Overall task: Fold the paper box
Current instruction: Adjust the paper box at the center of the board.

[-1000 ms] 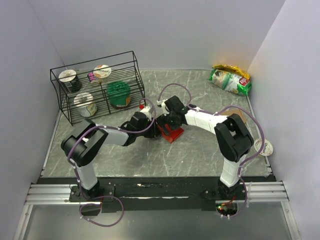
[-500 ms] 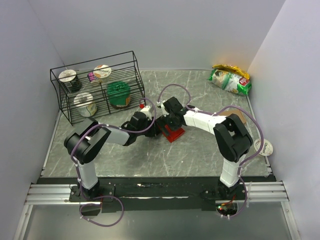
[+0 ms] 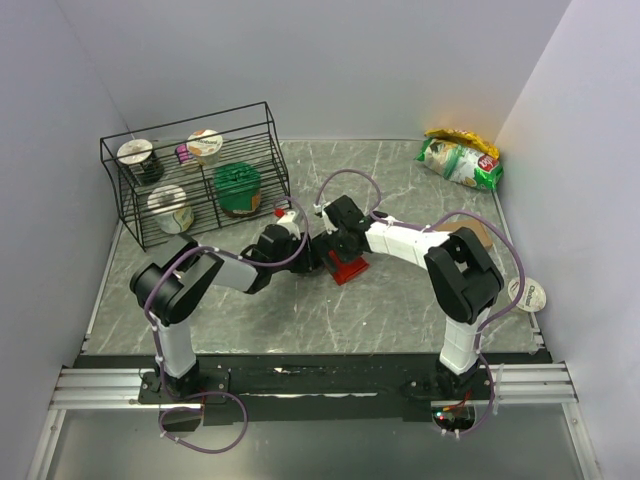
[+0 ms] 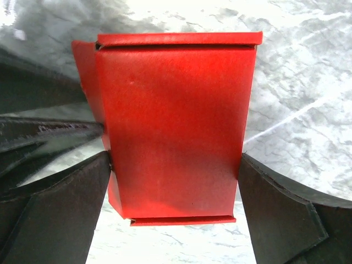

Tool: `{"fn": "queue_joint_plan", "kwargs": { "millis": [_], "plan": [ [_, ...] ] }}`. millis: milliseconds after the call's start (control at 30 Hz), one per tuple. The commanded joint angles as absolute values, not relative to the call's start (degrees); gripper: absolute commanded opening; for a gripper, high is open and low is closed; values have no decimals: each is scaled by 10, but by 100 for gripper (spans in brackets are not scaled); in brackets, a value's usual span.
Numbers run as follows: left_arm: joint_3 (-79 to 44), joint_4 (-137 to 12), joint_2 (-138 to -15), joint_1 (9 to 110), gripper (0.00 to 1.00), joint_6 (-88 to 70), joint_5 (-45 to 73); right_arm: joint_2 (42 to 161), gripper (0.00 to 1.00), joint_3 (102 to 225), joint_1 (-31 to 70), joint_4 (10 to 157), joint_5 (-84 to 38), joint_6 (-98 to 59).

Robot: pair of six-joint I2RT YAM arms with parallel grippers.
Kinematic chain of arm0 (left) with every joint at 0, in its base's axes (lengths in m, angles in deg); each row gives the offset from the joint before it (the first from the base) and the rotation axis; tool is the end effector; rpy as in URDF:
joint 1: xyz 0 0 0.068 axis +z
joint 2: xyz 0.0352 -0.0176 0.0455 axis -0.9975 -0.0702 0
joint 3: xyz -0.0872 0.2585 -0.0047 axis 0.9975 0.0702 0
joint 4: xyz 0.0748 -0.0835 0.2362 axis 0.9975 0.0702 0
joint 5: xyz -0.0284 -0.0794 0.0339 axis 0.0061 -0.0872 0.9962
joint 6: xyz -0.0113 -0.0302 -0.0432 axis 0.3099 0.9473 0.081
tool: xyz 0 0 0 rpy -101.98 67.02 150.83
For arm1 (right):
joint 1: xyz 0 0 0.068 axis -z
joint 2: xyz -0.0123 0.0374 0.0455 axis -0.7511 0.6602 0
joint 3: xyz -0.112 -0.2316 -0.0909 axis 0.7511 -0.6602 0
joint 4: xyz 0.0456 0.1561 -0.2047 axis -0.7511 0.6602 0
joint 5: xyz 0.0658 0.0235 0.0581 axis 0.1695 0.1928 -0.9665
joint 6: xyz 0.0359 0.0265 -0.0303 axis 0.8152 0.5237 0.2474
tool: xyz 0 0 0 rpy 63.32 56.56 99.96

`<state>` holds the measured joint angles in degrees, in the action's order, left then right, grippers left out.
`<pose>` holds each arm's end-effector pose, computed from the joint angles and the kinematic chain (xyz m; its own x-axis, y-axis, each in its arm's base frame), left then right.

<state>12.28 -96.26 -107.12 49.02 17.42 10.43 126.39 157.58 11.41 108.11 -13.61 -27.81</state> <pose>0.2765 -0.2172 0.1228 -0.7475 -0.1933 -0.6355 0.3430 0.7070 -0.6185 0.3009 0.2277 0.1714 -0.6890 -0.5533 -0.4681 -0.6093 0.7920 -0.0394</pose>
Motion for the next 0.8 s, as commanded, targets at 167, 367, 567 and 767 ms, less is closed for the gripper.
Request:
{"fn": "queue_joint_plan", "kwargs": {
  "millis": [167, 367, 567, 767],
  "plan": [
    [190, -968, -956, 536, 69, 166, 83, 1289, 58, 1550, 114, 1090, -258, -239],
    [221, -913, -876, 558, 85, 149, 88, 1274, 50, 1548, 132, 1091, -299, -255],
    [251, -916, -807, 588, 89, 145, 48, 1267, 50, 1559, 140, 1107, -331, -260],
    [257, -904, -794, 599, 91, 129, 42, 1248, 79, 1550, 134, 1093, -292, -272]
  ]
}}
